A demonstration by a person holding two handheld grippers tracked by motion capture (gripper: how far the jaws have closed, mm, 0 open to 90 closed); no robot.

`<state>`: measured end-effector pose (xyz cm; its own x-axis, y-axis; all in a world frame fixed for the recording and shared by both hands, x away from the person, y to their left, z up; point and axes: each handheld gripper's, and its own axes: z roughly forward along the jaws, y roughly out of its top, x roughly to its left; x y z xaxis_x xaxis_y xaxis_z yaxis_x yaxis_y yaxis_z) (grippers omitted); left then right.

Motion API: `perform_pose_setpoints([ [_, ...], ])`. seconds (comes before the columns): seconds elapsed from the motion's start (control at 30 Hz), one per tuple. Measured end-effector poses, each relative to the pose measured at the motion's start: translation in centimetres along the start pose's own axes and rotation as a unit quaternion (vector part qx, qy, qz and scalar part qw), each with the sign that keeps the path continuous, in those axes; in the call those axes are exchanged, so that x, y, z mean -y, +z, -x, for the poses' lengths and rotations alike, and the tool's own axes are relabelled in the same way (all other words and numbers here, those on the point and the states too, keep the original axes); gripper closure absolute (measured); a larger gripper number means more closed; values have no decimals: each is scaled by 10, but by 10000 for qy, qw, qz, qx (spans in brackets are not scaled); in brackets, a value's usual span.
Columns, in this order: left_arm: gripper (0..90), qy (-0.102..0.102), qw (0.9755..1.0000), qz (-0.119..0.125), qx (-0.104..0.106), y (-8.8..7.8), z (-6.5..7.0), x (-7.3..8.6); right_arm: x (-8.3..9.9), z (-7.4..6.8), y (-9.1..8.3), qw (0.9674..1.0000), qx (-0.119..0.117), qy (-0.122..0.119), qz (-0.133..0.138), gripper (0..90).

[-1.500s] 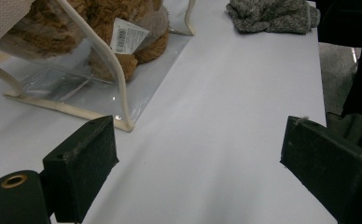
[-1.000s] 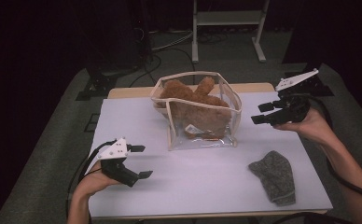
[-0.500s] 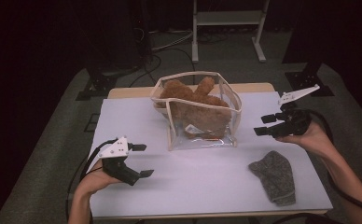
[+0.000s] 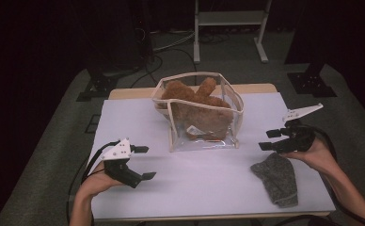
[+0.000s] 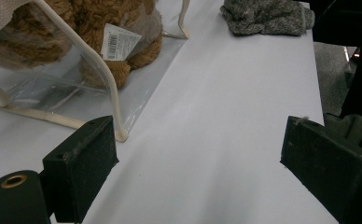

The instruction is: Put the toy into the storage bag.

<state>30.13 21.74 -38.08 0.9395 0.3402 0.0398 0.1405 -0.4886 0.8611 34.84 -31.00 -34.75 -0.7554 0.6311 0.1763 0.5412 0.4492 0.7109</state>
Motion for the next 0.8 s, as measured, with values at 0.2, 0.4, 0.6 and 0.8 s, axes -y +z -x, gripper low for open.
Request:
perform_pose_setpoints([
  [0.2,94,-18,10000,31,-4,0,0,0,12,-2,6,10000,-11,58,18,304],
  [0.4,94,1,10000,4,6,0,0,0,23,-5,13,9999,-78,137,61,301],
  [0.6,94,-16,10000,28,4,0,1,0,35,-10,17,9999,-30,133,100,298],
  [0.8,94,-11,10000,-9,8,1,1,1,47,-12,21,9997,11,190,138,283],
])
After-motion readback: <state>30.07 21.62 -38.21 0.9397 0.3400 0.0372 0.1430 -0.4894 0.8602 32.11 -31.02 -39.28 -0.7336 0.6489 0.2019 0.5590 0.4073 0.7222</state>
